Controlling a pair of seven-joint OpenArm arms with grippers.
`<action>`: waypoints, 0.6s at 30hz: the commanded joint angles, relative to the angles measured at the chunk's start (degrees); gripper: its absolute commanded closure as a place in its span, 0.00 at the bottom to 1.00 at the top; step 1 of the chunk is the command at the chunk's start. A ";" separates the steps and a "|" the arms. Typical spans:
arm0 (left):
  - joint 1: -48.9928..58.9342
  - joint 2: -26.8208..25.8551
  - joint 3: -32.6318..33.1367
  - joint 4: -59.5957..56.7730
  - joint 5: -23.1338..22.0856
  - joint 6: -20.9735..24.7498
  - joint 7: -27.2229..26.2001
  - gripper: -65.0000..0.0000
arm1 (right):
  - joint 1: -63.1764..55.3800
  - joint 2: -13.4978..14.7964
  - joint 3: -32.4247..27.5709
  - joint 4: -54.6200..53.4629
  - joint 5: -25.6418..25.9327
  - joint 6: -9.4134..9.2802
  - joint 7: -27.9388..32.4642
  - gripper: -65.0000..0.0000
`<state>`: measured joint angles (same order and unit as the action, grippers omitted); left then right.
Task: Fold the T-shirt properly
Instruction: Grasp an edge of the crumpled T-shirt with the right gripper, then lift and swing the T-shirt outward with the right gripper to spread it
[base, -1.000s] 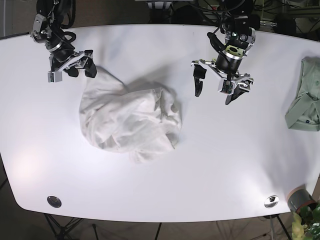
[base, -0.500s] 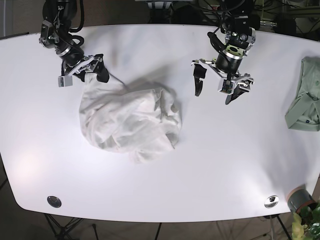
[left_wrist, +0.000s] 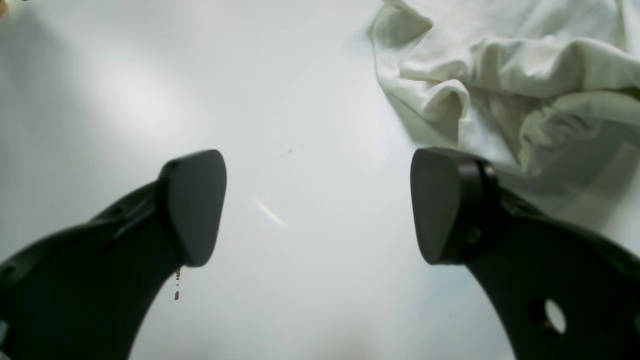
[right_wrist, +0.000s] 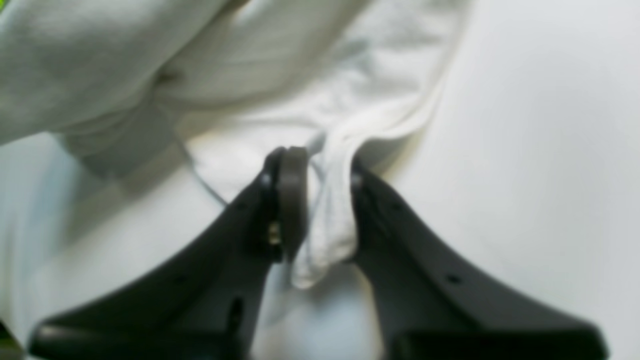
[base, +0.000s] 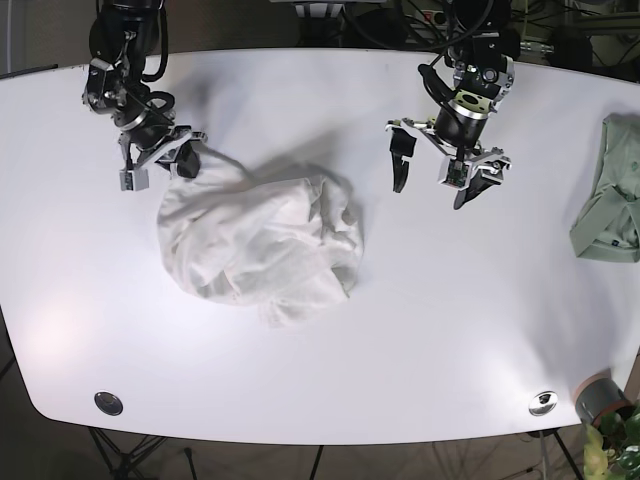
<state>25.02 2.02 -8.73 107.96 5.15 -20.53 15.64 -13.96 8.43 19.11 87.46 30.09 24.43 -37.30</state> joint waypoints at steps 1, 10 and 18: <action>-0.36 -0.04 -0.02 1.00 -0.71 0.10 -1.44 0.17 | -0.15 -0.65 -0.87 1.73 -4.02 -0.38 -0.90 0.97; -0.36 -0.04 -0.02 1.00 -0.80 0.10 -1.44 0.17 | 3.01 -0.65 -1.05 15.00 -12.81 0.15 -0.90 0.97; -0.44 -0.04 -0.02 1.27 -0.88 0.10 -1.53 0.17 | 12.33 4.45 -1.14 23.18 -15.62 2.43 -0.99 0.97</action>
<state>24.88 1.91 -8.78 107.98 5.10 -20.53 15.59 -3.77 11.07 17.63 108.64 13.98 26.65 -39.72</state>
